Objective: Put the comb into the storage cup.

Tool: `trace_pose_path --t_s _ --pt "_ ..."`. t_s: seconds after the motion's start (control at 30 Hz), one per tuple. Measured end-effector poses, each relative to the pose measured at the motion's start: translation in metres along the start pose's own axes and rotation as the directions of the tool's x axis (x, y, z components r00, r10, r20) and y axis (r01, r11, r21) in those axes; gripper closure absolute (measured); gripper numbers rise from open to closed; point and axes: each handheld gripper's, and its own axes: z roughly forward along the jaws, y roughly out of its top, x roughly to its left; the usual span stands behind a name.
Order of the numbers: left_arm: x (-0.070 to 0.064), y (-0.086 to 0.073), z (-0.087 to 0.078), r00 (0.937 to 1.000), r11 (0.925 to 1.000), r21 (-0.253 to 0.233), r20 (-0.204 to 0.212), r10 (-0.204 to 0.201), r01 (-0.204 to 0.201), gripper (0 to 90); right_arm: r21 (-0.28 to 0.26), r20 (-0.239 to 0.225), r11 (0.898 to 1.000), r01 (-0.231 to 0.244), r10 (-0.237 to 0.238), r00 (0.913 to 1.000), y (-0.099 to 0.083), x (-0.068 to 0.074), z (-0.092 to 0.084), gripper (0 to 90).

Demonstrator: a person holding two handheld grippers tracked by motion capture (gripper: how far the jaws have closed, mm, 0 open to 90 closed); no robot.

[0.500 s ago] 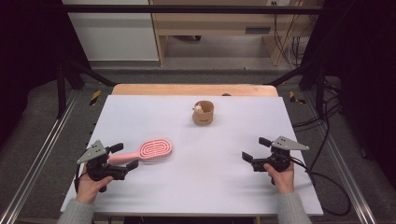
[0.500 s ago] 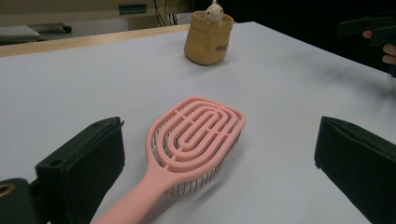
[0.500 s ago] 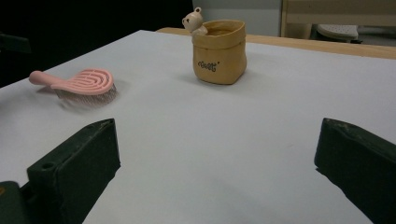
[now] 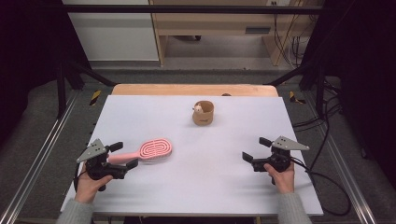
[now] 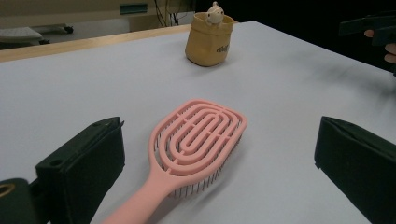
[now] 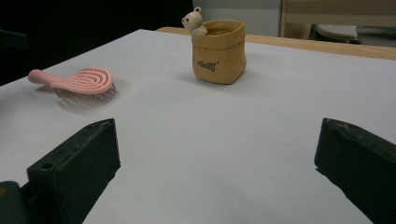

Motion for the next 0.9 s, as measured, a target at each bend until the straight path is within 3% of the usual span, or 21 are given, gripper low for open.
trace_pose_path --t_s 0.4,0.9 --pt "0.006 0.010 -0.004 0.9998 0.9999 0.013 -0.022 0.001 -0.001 0.9 0.012 0.000 1.000 0.008 -0.008 1.0000 -0.001 0.000 0.001 0.3" --pt "0.022 0.013 -0.002 0.9944 0.9963 0.081 -0.104 -0.021 0.030 4.5 0.015 0.000 1.000 0.007 -0.007 1.0000 -0.001 0.000 0.002 0.3"
